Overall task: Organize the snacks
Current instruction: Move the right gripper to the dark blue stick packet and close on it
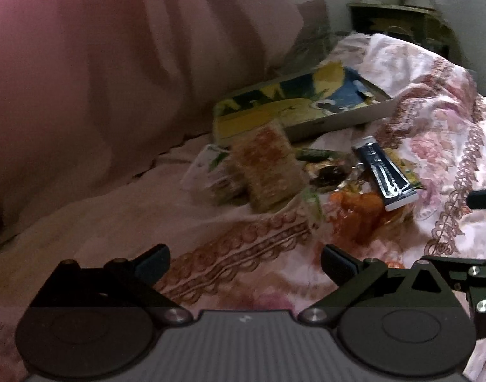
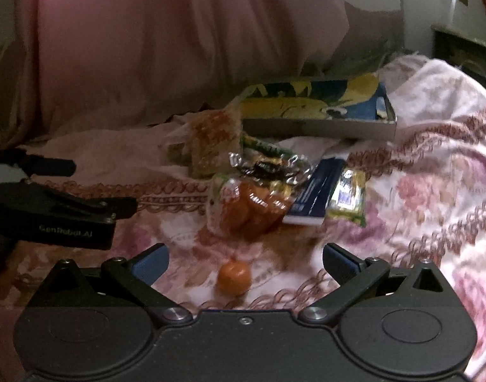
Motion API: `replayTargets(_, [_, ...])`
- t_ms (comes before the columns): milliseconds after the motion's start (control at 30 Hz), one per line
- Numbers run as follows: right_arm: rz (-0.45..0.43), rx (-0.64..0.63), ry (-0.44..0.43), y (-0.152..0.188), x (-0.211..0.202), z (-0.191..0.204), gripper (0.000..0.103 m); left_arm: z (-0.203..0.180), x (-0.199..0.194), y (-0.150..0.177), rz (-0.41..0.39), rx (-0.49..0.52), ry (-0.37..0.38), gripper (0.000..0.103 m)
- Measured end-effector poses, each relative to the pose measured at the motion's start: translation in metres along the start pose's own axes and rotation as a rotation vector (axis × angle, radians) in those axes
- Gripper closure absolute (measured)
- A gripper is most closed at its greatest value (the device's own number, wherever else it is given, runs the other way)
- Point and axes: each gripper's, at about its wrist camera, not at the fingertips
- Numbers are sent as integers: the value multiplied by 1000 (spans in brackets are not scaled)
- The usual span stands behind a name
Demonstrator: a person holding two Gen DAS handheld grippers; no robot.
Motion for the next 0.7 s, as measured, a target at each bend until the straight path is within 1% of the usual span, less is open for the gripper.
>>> replayTargets(100, [9, -8, 8, -4, 10, -12, 0, -4, 16, -5, -6, 28, 38, 0])
replayTargets(333, [34, 16, 13, -10, 34, -39, 1, -17, 46, -13, -40, 121, 91, 0])
replayTargets(500, [25, 54, 2, -21, 46, -58, 1, -30, 57, -19, -86, 212, 137, 0])
replayTargets(600, [10, 51, 6, -32, 55, -66, 1, -37, 62, -24, -102, 239, 166, 0])
replayTargets(700, [-6, 63, 10, -42, 66, -73, 1, -46, 69, -28, -104, 256, 175, 0])
Point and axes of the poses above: each gripper's, at about its wrist camera, not at the fingertips, and x roughly the way its jaws point, z to its left, y to its underside, and after that the axes turned 4 degrees about x, right-handed
